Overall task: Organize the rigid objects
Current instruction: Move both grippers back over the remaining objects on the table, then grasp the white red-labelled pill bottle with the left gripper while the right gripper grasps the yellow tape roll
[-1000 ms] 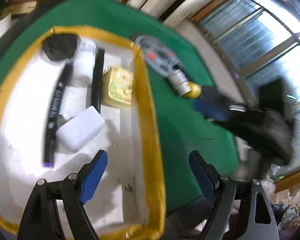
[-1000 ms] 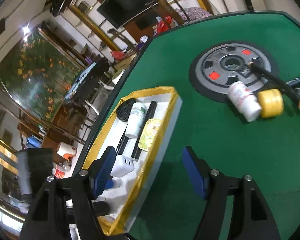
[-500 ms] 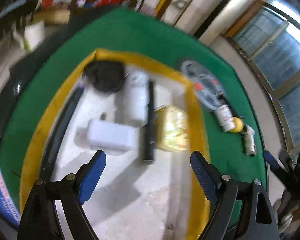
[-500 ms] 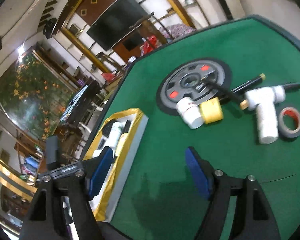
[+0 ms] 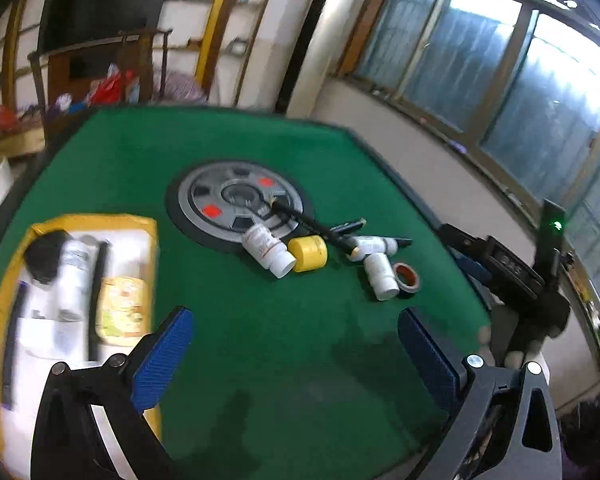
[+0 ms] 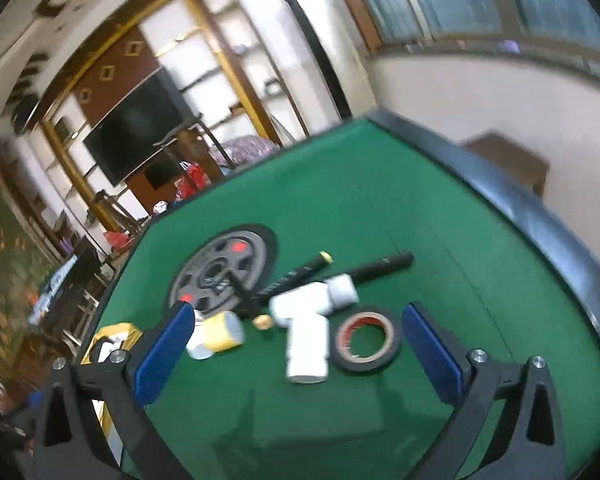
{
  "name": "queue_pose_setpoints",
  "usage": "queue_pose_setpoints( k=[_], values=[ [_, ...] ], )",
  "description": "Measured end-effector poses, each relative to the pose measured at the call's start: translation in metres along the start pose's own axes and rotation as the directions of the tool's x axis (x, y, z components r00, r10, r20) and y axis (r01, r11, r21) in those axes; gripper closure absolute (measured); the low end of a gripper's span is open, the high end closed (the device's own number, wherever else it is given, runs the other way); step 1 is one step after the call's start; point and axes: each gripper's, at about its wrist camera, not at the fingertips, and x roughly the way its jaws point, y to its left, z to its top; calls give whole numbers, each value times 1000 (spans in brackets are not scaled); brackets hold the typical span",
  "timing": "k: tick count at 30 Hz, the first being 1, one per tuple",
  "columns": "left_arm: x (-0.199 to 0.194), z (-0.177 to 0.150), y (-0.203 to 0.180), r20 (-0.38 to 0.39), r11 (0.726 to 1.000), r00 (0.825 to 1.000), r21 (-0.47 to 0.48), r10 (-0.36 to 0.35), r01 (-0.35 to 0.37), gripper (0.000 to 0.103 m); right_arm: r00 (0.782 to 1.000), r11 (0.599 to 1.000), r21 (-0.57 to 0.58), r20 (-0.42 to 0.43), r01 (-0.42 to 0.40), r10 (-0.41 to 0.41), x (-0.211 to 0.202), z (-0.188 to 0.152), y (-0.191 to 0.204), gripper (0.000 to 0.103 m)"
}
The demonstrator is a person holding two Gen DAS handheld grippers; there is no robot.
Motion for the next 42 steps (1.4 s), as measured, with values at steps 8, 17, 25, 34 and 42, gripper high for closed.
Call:
queue_pose_setpoints(
  k=[8,17,25,34,42],
  values=[
    [99,16,4,-207,984,973,-130,97,-126,1,999,998,48,-33,31,-30,32,-9,-42,0],
    [162,51,22,-202,953,966,-223,161,-205,1,998,999,36,-53,-38,40,31,-12,-42,0],
    [164,38,28,-178,946,961,-213,210,-246,18,995,992,108,-74,-62,71,30,-11,-52,0],
    [180,31,6,-169,941,935,-82,311,-328,16,994,996,82,-96,-39,47,36,-13,-45,0],
    [174,26,0,-163,959,952,-74,260,-275,57,995,998,65,-102,-6,12,41,-15,-44,0]
  ],
)
